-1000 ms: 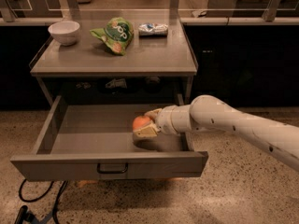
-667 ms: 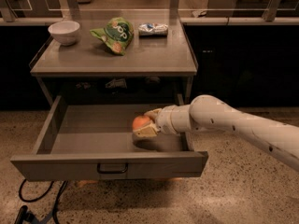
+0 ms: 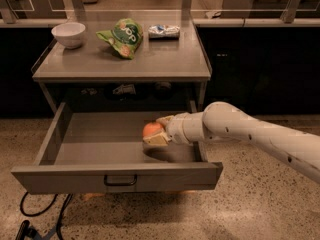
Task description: Place orange into top drawer
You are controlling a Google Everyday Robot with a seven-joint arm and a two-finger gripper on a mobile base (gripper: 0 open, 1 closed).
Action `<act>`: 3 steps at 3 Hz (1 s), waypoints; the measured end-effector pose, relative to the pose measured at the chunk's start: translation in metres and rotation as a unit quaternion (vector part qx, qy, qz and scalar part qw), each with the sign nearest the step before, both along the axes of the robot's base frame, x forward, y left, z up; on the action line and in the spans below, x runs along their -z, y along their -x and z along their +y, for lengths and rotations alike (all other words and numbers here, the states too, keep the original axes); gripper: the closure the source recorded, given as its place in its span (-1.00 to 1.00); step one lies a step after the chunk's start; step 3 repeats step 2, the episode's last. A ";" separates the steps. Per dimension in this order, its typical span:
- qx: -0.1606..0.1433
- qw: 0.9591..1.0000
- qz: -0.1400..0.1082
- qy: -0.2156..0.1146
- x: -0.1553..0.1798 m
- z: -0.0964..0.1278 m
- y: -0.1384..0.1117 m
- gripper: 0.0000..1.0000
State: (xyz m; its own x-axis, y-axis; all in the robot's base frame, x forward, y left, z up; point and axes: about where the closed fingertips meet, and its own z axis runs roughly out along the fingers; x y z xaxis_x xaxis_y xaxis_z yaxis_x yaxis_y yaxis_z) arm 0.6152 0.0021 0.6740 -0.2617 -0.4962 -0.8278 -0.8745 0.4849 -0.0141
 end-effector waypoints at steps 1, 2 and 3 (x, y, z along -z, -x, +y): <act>0.000 1.000 0.000 0.000 0.000 0.000 0.000 -1.00; 0.000 1.000 0.000 0.000 0.000 0.000 0.000 -1.00; 0.000 1.000 0.000 0.000 0.000 0.000 0.000 -1.00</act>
Offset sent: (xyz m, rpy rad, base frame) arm 0.0000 0.0000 0.0000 0.0000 0.0000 0.0001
